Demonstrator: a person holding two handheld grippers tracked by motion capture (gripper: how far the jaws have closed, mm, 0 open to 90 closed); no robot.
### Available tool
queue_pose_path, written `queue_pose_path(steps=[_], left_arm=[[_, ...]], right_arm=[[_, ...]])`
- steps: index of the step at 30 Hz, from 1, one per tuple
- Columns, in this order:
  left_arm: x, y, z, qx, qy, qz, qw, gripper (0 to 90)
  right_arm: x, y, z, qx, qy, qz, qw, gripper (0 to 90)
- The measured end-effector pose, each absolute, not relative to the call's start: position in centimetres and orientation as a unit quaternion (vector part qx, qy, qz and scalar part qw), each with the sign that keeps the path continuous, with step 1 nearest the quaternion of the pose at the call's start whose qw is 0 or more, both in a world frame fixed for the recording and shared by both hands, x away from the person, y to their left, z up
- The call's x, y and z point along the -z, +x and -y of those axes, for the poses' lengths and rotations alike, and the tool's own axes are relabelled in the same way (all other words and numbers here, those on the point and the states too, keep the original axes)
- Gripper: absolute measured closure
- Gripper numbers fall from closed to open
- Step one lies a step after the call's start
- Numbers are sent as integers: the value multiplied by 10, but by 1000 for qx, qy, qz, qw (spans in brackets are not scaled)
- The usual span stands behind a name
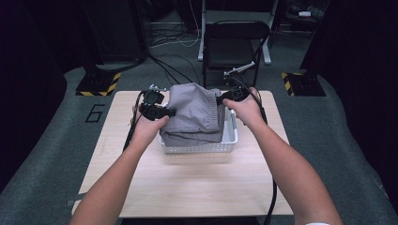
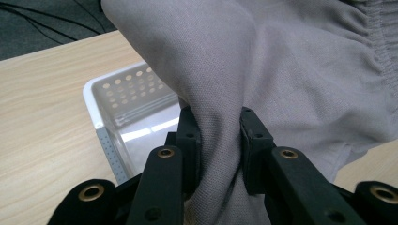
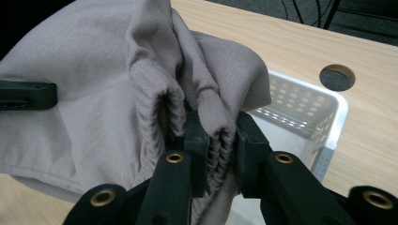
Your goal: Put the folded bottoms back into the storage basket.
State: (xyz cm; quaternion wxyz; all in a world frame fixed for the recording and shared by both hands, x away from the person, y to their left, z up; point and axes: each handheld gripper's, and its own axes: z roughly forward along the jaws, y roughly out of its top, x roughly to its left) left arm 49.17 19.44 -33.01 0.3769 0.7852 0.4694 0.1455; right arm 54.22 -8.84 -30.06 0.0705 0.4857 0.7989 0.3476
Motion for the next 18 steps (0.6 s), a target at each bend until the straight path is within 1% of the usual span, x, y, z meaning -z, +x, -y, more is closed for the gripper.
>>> queue_pose_path(steps=[7,18], left_arm=[[336,504,-190,-147,778,-476,382,740],[355,522,-183,-152,777,-481,376,739]], right_arm=[[301,551,87,-344,495,-793,89,773],[313,565,86,-332,499,-794,100,772]])
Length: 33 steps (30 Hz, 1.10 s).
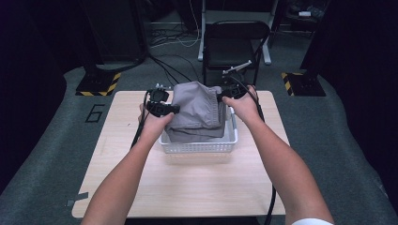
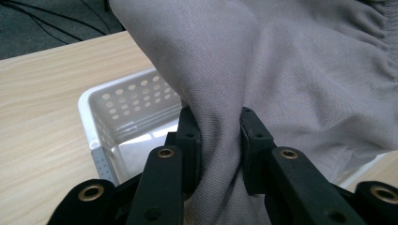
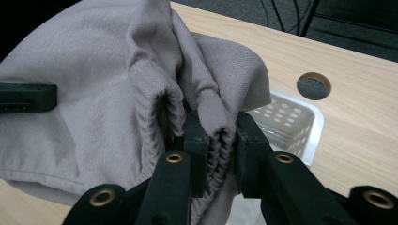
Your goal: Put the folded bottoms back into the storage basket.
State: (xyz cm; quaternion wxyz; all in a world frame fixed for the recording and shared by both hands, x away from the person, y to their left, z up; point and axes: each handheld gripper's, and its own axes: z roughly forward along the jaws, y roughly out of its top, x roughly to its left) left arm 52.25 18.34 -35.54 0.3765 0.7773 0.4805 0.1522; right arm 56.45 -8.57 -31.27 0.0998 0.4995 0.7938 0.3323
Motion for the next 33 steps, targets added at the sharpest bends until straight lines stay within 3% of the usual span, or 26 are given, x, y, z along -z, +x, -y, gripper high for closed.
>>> queue_pose_path(steps=[33], left_arm=[[392,539,-178,-146,788,-482,353,738]], right_arm=[[341,574,81,-303,501,-804,110,769]])
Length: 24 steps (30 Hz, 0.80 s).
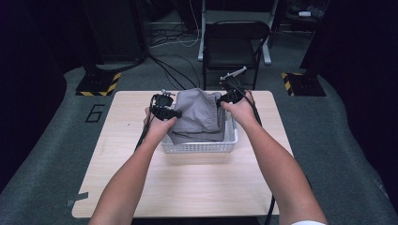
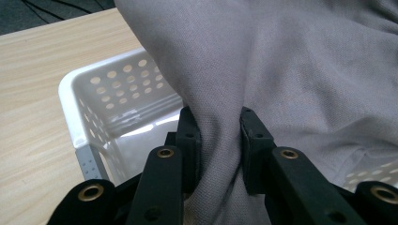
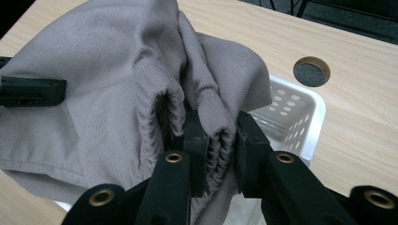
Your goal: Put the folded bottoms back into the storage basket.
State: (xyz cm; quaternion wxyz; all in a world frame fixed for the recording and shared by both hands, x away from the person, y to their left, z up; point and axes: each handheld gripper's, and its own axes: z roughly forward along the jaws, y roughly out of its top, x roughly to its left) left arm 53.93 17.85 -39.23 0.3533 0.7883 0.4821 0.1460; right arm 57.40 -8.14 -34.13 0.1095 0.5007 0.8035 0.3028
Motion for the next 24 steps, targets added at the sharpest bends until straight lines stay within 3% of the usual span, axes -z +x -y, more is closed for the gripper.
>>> queue_pose_path(steps=[24], left_arm=[[420,536,-180,-135,786,-502,334,735]], right_arm=[[376,578,70,-286,509,-805,105,769]])
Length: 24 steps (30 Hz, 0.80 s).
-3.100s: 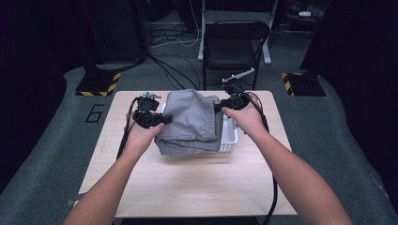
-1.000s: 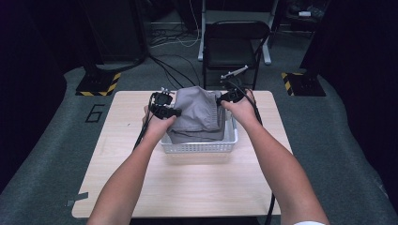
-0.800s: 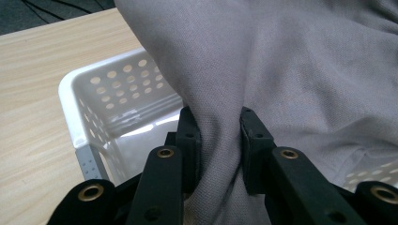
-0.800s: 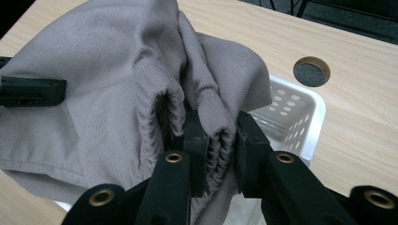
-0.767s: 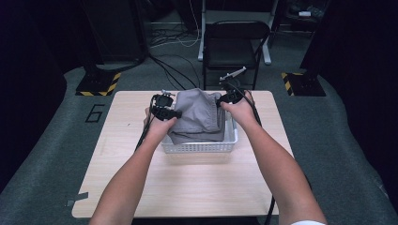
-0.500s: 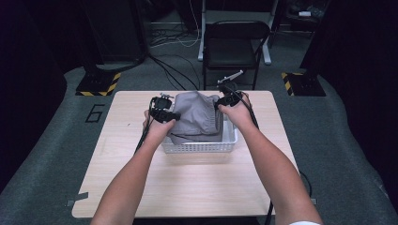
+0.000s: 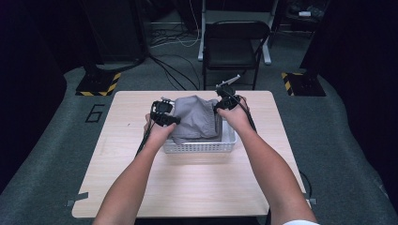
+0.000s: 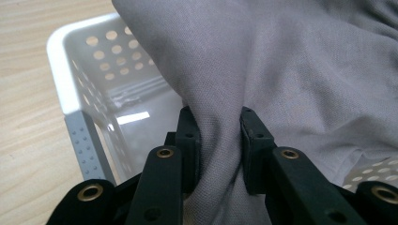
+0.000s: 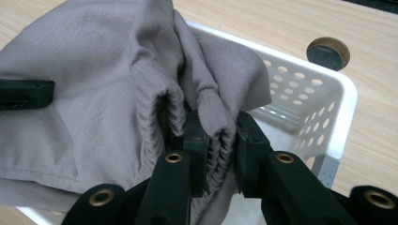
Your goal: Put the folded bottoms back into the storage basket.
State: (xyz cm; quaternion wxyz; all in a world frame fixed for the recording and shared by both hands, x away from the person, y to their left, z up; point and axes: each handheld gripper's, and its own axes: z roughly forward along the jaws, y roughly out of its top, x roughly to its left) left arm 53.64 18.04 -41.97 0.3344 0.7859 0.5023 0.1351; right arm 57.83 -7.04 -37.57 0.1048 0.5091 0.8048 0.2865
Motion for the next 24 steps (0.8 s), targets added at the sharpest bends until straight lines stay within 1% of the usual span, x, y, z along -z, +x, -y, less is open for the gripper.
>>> queue_pose_path(steps=[14,24], left_arm=[[429,537,-178,-127,788,-507,325,735],[436,543,-174,-130,789,-510,318,732]], right_arm=[[389,580,70,-281,513,-805,100,769],[400,584,71,-275,511,-807,112,766]])
